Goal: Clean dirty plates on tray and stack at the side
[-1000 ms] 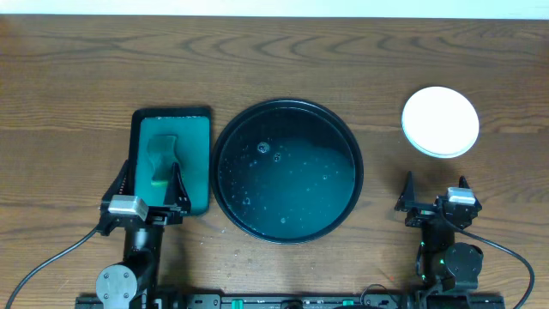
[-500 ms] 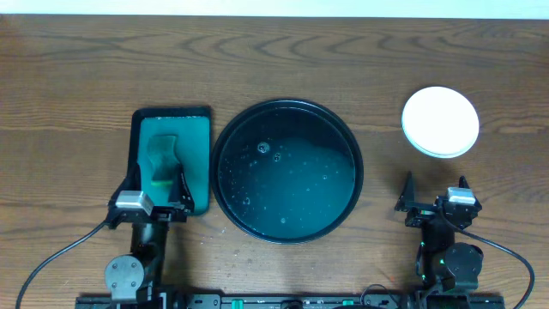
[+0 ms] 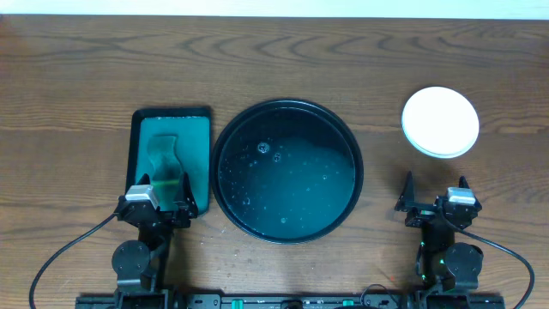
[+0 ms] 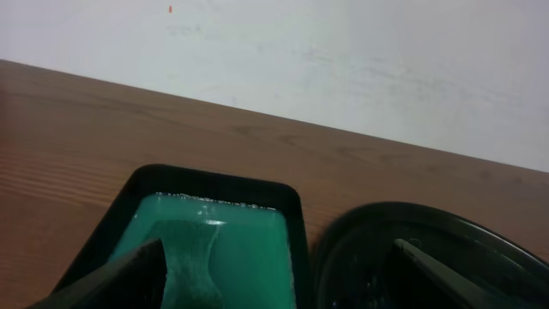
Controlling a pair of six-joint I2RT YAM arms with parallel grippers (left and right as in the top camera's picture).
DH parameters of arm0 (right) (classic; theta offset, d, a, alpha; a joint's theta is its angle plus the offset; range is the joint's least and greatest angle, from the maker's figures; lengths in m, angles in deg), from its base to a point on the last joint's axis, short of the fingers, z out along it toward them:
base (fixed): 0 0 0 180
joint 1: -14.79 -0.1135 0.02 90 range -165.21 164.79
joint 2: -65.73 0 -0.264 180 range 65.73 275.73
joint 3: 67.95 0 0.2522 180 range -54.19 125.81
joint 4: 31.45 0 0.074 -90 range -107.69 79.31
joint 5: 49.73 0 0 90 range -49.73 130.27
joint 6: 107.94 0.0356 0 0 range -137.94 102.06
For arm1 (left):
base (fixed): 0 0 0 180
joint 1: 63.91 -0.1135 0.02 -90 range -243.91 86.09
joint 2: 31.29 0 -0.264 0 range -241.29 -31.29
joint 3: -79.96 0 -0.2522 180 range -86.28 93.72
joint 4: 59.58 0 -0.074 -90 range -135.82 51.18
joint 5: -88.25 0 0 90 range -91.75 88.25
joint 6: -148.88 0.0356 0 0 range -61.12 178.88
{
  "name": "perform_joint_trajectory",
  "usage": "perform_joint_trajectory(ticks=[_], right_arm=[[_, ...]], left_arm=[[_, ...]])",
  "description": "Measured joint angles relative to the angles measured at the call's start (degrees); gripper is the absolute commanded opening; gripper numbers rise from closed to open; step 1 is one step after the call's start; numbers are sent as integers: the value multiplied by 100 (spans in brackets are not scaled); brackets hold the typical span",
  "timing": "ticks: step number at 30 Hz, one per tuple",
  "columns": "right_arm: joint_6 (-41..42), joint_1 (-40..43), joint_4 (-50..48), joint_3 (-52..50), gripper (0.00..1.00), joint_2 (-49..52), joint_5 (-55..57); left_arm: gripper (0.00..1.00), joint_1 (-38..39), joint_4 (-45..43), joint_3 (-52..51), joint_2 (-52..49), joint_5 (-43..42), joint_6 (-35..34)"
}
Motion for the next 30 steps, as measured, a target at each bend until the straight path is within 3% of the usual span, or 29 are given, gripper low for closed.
perform_joint_trajectory(ticks=[30], right_arm=[[0, 0, 0, 0, 99, 0, 0]], left_arm=[[82, 0, 20, 7, 0, 39, -118]])
